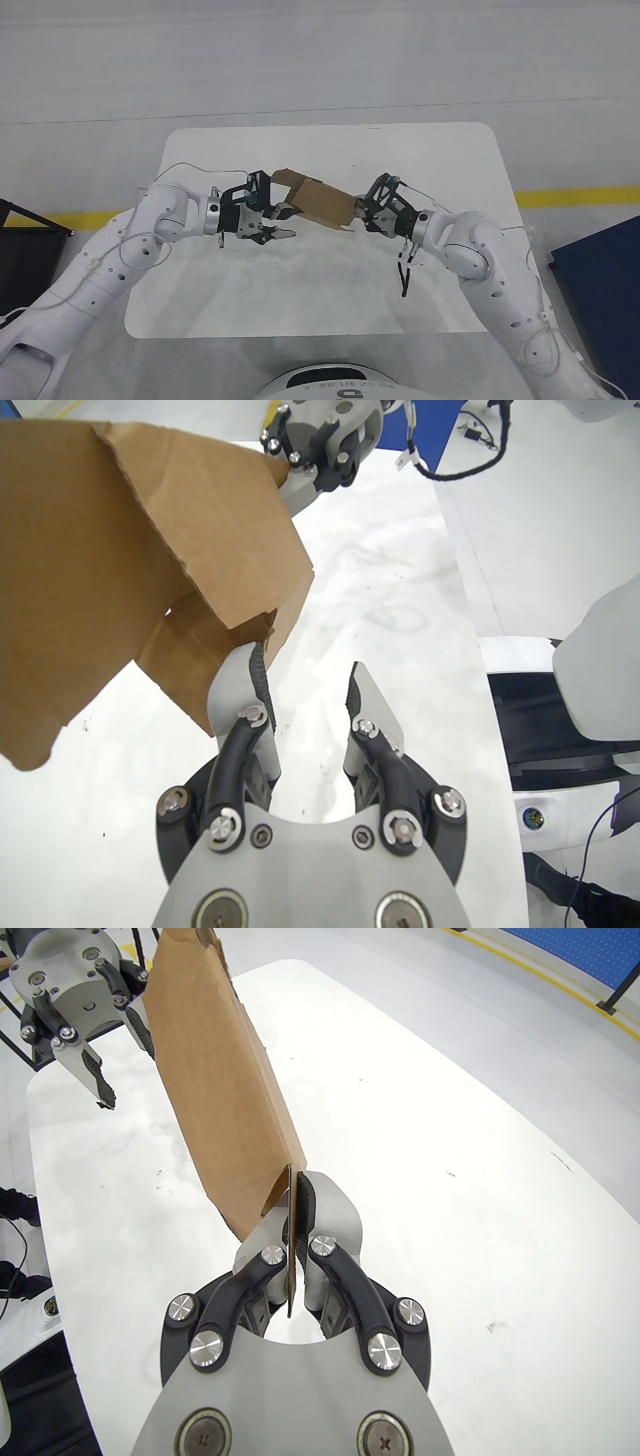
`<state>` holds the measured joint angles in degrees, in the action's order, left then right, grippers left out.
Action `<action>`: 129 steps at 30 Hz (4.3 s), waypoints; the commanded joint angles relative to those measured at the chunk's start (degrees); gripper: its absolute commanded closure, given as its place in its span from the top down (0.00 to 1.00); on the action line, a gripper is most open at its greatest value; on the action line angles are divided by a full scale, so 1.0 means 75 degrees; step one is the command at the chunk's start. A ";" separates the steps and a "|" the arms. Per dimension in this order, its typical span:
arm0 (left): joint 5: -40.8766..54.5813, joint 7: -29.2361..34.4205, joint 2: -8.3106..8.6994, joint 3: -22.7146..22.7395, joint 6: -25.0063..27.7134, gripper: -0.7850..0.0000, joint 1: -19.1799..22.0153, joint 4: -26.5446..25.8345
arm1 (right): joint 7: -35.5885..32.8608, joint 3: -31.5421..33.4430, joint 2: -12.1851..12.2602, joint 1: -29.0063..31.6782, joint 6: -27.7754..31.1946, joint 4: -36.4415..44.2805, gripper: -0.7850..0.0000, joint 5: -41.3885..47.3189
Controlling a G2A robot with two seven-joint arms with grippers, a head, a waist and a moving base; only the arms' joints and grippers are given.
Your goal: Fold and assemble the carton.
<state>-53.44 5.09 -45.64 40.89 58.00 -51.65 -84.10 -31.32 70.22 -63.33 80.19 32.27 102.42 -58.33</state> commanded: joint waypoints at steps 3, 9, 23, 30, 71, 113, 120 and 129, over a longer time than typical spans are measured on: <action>-0.0003 0.0067 -0.0019 -0.0128 0.0000 0.55 0.0023 -0.0076 | -0.0050 -0.0081 0.0010 0.0004 0.0068 0.0058 0.00 -0.0029; 0.0088 0.0529 -0.0167 -0.0420 0.0000 0.53 0.0325 -0.0033 | -0.0095 -0.0226 0.0019 -0.0032 0.0156 0.0008 0.00 -0.0058; 0.0202 0.1352 -0.0553 -0.1173 0.0000 0.02 0.0980 -0.0001 | -0.0048 -0.0366 0.0045 -0.0110 0.0184 -0.0157 0.00 0.0055; 0.0278 0.0764 -0.0575 -0.1101 0.0000 0.00 0.1007 0.0086 | -0.0022 -0.0375 0.0053 -0.0191 0.0046 -0.0251 0.45 0.0091; 0.0915 -0.0116 -0.0558 -0.0996 0.0000 0.00 0.0571 0.0198 | -0.0167 -0.1026 -0.0080 -0.1000 -0.0456 -0.0473 1.00 0.2063; 0.0992 -0.0468 -0.0269 -0.0729 0.0000 0.00 0.0469 0.0065 | 0.0496 -0.0984 -0.0267 -0.1333 -0.2774 -0.0565 1.00 0.2230; 0.3820 0.0173 -0.0600 -0.1146 -0.1145 0.00 0.0183 0.0441 | 0.0740 0.0521 -0.0059 -0.0979 -0.0953 -0.1217 1.00 0.4035; 0.7738 0.2390 -0.0929 -0.1415 -0.1907 0.00 0.0880 0.1420 | 0.0290 0.1075 0.0048 -0.0940 0.0004 -0.1878 1.00 0.5293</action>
<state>7.73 24.63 -52.63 30.27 43.53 -44.40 -73.20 -29.17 78.33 -62.97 73.14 32.33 88.28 -17.94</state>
